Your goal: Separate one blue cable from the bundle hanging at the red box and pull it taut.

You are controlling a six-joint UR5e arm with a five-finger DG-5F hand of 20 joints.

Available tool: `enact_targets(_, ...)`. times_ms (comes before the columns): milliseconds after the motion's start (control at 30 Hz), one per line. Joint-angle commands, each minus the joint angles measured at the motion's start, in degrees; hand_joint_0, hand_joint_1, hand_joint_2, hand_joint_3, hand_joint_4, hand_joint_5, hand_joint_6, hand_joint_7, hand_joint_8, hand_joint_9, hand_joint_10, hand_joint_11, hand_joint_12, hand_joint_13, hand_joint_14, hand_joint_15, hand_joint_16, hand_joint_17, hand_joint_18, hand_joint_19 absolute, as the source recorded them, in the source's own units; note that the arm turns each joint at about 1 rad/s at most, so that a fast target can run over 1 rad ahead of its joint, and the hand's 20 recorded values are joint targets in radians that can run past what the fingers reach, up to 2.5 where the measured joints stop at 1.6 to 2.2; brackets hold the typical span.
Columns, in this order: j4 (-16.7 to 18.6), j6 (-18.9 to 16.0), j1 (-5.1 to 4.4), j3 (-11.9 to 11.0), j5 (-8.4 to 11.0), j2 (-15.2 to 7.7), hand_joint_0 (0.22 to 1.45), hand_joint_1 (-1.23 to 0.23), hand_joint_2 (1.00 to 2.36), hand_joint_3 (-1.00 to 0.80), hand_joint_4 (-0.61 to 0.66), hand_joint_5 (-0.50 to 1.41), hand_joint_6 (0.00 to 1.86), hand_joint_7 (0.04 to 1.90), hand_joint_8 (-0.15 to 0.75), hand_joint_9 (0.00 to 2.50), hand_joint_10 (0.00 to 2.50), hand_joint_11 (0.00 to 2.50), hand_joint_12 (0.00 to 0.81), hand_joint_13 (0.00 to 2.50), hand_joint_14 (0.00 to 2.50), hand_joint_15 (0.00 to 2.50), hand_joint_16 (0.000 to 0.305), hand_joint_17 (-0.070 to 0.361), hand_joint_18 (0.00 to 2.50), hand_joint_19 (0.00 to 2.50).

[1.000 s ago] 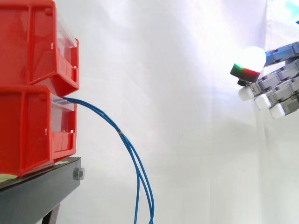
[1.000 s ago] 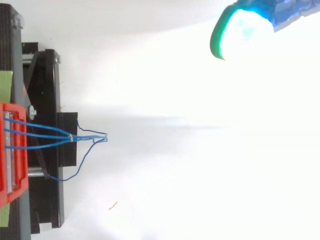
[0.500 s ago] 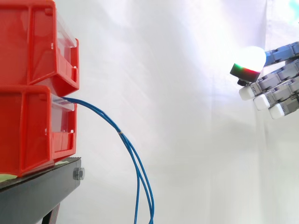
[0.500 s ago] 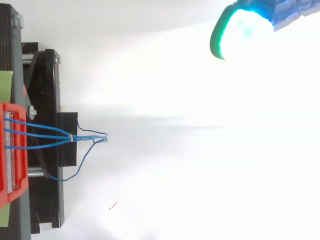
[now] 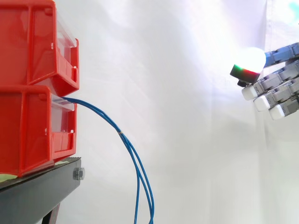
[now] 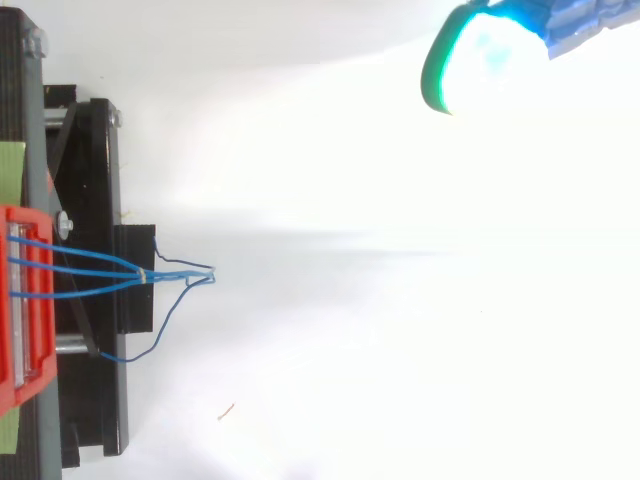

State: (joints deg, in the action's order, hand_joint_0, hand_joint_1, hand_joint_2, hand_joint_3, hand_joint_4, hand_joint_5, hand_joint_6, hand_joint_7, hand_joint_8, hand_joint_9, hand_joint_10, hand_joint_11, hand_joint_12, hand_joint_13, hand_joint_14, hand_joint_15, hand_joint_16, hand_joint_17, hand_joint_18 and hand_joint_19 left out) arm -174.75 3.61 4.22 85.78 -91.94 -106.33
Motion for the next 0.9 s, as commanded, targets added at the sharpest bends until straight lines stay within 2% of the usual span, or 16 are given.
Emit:
enact_targets(0,0.02,0.0,0.18,0.0,0.0,-0.01,0.5,-0.52,1.0,-0.5,0.21,-0.21,0.5,0.75,0.281,0.49,0.01,0.22,0.369,0.4,0.0,0.13,0.061,0.136,0.35,0.22)
enact_targets(100,0.46,0.0,0.09,0.0,0.09,-0.01,0.52,-0.53,1.0,-0.5,0.21,-0.21,0.5,0.76,0.279,0.51,0.01,0.24,0.363,0.4,0.0,0.14,0.059,0.132,0.35,0.22)
enact_targets(200,1.08,0.09,-0.18,0.0,1.58,-0.01,0.53,-0.54,1.0,-0.5,0.2,-0.2,0.5,0.76,0.274,0.53,0.01,0.26,0.356,0.42,0.0,0.14,0.057,0.129,0.35,0.23)
enact_targets(300,3.01,0.35,-0.53,0.0,6.24,-0.01,0.53,-0.54,1.0,-0.5,0.2,-0.2,0.5,0.76,0.273,0.54,0.01,0.27,0.355,0.42,0.01,0.14,0.057,0.128,0.35,0.23)
enact_targets(333,3.71,1.14,-1.06,0.0,9.76,-0.1,0.53,-0.54,1.0,-0.5,0.2,-0.2,0.5,0.76,0.273,0.54,0.01,0.27,0.356,0.42,0.0,0.15,0.057,0.128,0.35,0.23)
enact_targets(367,3.89,2.28,-1.58,0.0,11.52,-0.1,0.53,-0.54,1.0,-0.5,0.2,-0.2,0.5,0.76,0.272,0.54,0.01,0.27,0.356,0.42,0.0,0.15,0.057,0.127,0.35,0.23)
enact_targets(500,3.98,3.95,-2.55,0.0,13.19,-0.54,0.53,-0.55,1.0,-0.5,0.2,-0.2,0.5,0.76,0.274,0.55,0.01,0.28,0.354,0.43,0.01,0.15,0.056,0.127,0.36,0.24)
enact_targets(633,5.21,4.39,-4.4,0.0,15.47,-1.33,0.54,-0.55,1.0,-0.5,0.2,-0.2,0.5,0.76,0.274,0.55,0.01,0.28,0.353,0.43,0.01,0.15,0.056,0.126,0.36,0.23)
enact_targets(667,5.47,4.57,-4.92,-0.09,15.65,-2.21,0.54,-0.55,1.0,-0.5,0.2,-0.2,0.5,0.76,0.275,0.55,0.01,0.28,0.354,0.43,0.01,0.15,0.056,0.126,0.36,0.23)
enact_targets(733,5.65,4.74,-5.36,0.0,15.56,-2.39,0.54,-0.55,1.0,-0.5,0.2,-0.2,0.5,0.76,0.274,0.57,0.01,0.28,0.351,0.43,0.01,0.14,0.054,0.122,0.37,0.21)
enact_targets(767,6.18,5.01,-5.89,0.0,15.65,-3.09,0.54,-0.56,1.0,-0.5,0.2,-0.2,0.5,0.76,0.276,0.58,0.01,0.29,0.343,0.44,0.0,0.13,0.05,0.112,0.37,0.19)
enact_targets(833,6.53,5.1,-6.15,-0.09,15.65,-3.62,0.54,-0.56,1.0,-0.5,0.2,-0.2,0.5,0.76,0.276,0.6,0.01,0.28,0.318,0.43,0.0,0.1,0.041,0.092,0.33,0.13)
enact_targets(867,7.32,5.54,-6.68,-0.09,15.56,-3.97,0.54,-0.56,1.0,-0.5,0.2,-0.2,0.5,0.76,0.276,0.61,0.01,0.28,0.314,0.43,0.0,0.1,0.039,0.088,0.32,0.12)
